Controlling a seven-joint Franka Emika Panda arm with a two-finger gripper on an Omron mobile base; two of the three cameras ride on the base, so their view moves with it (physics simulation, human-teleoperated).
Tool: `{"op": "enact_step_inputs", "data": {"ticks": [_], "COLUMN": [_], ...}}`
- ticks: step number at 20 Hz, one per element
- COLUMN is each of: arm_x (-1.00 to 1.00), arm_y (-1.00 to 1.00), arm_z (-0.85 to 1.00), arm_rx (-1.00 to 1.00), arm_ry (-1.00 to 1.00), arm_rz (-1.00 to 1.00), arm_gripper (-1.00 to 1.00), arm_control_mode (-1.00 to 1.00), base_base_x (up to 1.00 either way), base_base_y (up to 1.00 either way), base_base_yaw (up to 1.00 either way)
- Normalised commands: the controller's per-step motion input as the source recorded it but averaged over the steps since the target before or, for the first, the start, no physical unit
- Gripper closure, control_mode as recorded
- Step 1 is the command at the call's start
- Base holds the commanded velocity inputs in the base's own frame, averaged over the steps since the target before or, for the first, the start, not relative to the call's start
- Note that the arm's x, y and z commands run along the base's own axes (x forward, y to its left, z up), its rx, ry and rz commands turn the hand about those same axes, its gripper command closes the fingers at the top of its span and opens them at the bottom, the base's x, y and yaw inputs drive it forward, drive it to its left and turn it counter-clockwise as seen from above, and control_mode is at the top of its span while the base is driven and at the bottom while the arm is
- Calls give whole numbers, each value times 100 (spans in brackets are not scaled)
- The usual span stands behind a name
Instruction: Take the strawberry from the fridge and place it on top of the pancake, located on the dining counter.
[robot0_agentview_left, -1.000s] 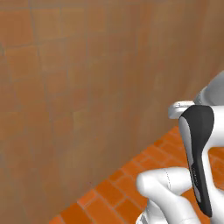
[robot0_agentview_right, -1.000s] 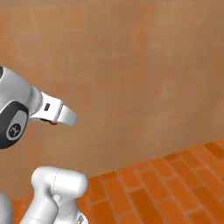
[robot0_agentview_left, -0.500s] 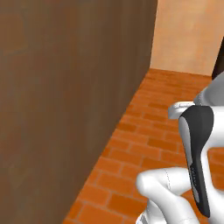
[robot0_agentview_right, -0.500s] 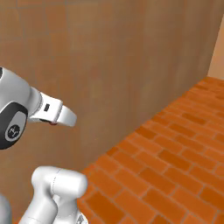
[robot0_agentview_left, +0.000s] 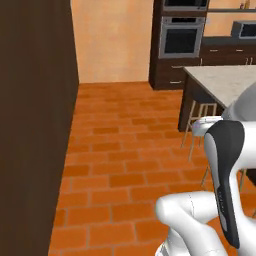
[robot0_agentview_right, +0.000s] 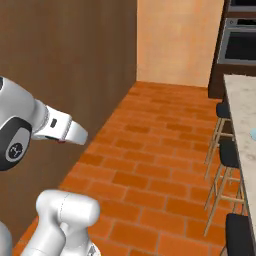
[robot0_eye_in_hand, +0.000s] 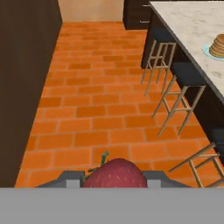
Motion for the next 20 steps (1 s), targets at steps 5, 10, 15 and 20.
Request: {"op": "enact_step_inputs", "data": {"ticks": [5,10,15,20], "arm_x": [0,0,0,0], "arm_y": [0,0,0,0], "arm_z": [0,0,0,0], "arm_rx": [0,0,0,0], "arm_ry": [0,0,0,0], "arm_rz": [0,0,0,0], "arm_gripper": [100,100,100,100], "arm_control_mode": [100,100,100,100], "base_base_x": [91,90,90,92], "base_base_y": [0,13,43,43], "base_base_yaw": [-72,-76,-75,-74]}}
